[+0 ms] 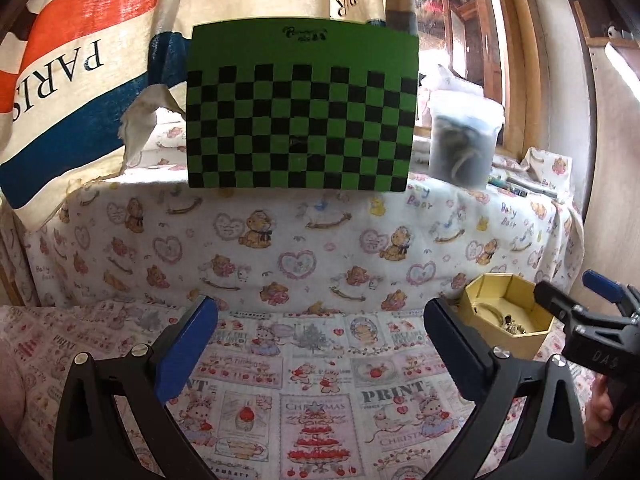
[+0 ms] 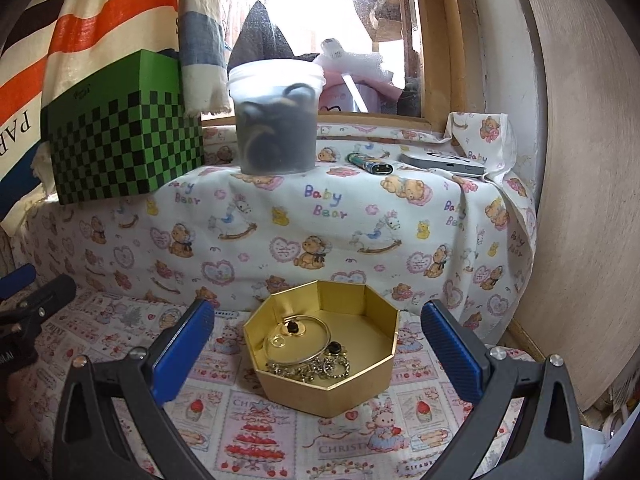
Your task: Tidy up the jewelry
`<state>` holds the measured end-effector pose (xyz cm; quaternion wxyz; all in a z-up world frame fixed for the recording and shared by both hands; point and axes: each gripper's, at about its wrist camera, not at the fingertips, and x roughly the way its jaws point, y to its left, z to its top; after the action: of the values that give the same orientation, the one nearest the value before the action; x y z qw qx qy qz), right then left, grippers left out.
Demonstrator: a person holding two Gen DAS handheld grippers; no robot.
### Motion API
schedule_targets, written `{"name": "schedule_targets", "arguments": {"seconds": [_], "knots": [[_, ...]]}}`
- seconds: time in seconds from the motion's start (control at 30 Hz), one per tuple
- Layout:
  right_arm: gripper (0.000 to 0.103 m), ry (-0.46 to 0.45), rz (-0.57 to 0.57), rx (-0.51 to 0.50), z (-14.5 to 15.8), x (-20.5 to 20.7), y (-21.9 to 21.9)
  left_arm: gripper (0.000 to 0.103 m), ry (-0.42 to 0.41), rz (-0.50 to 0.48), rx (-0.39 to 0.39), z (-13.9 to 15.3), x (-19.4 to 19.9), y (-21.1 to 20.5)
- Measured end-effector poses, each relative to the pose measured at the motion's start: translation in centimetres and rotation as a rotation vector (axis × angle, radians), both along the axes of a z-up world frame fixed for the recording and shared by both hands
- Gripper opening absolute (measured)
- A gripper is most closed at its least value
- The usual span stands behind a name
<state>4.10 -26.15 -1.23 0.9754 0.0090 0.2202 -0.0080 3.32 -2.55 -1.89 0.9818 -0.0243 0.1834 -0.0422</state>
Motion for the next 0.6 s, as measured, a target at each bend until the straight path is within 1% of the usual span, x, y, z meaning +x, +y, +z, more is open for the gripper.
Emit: {"name": "schedule_targets", "arguments": {"seconds": [0.07,0.13,0.2,0.27,0.37,0.43,0.53,0.6], "knots": [[0.103,0.003,-0.004,0.011,0.0,0.1,-0.2,0.102,-0.022,0.013,0.010,0.1,-0.3,-0.1],[0.103,0.011,-0.008,0.025,-0.1,0.2,-0.5,0.102,-0.084,0.037,0.060,0.4,-1.2,-0.7],[0.103,0.011,-0.015,0.037,-0.1,0.2,-0.7,0.102,-0.107,0.023,0.090,0.6,-1.7,-1.4],[0.103,-0.002,-0.027,0.035,0.0,0.0,-0.8,0.102,-0.100,0.010,0.088,0.6,-1.5,-1.4],[0.103,-0.033,-0.028,0.015,0.2,-0.5,-0.5,0.102,-0.094,0.030,0.051,0.7,-1.4,-0.6],[0.103,-0.059,-0.024,-0.013,0.4,-1.0,0.0,0.102,-0.098,0.052,0.049,0.7,-1.5,-0.4],[0.103,-0.090,-0.010,-0.061,0.6,-1.6,1.1,0.102,-0.095,0.005,0.052,0.7,-1.4,-0.8],[0.103,-0.094,-0.002,-0.100,0.7,-1.6,1.9,0.102,-0.104,0.005,0.061,0.7,-1.6,-1.0]]}}
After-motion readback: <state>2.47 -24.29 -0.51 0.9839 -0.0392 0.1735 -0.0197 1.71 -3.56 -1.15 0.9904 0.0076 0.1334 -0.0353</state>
